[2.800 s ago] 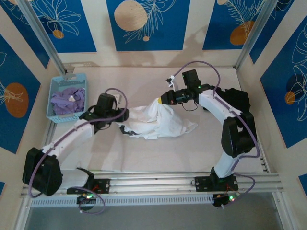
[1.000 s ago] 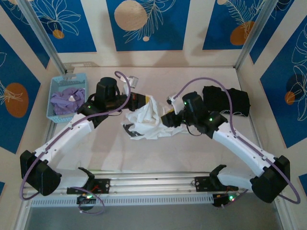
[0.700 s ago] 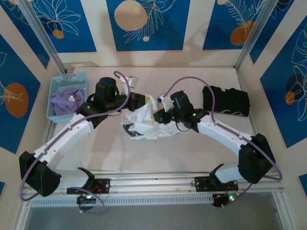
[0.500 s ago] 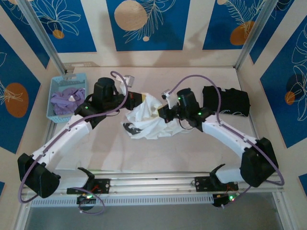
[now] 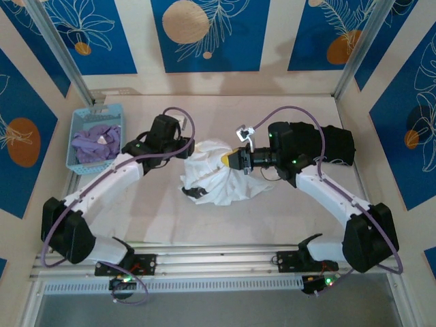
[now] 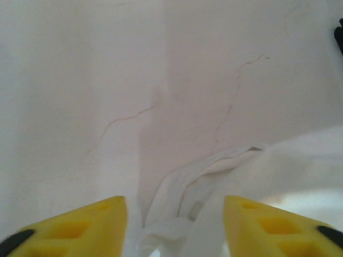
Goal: Fold the inside-out t-shirt
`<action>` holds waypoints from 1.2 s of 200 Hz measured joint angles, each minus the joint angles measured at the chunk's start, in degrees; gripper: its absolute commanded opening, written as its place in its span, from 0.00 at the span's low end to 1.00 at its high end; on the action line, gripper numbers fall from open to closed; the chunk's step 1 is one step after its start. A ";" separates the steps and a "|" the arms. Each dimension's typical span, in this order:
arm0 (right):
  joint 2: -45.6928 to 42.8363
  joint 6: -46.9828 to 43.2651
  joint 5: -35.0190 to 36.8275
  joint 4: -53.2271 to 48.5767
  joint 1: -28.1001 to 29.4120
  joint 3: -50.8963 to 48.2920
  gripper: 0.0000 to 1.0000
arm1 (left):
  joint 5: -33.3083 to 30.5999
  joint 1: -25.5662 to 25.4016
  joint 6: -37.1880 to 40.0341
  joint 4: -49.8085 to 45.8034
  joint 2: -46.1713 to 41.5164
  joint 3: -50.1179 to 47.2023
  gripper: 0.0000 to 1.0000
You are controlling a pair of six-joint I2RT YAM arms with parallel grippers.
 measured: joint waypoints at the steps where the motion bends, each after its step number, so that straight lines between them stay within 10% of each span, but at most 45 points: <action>1: 0.13 0.17 0.02 0.00 -0.07 0.04 0.00 | -0.07 -0.09 -0.04 0.00 -0.13 -0.13 0.58; 74: 1.70 2.89 0.04 -0.61 -0.39 0.94 0.00 | 12.48 -7.02 -4.31 6.23 -4.28 -5.97 0.62; 104: 1.42 2.58 0.09 -1.49 -0.87 0.94 0.00 | 15.61 -6.99 -4.55 7.80 3.72 -4.33 0.42; 131: -1.11 2.40 0.11 -2.27 -2.93 0.57 0.00 | 20.11 -6.43 -4.61 10.08 6.34 -3.37 0.00; 240: -6.93 -4.50 11.87 -9.20 0.09 0.79 0.09 | 49.13 7.21 -22.99 33.55 -13.40 -8.76 0.00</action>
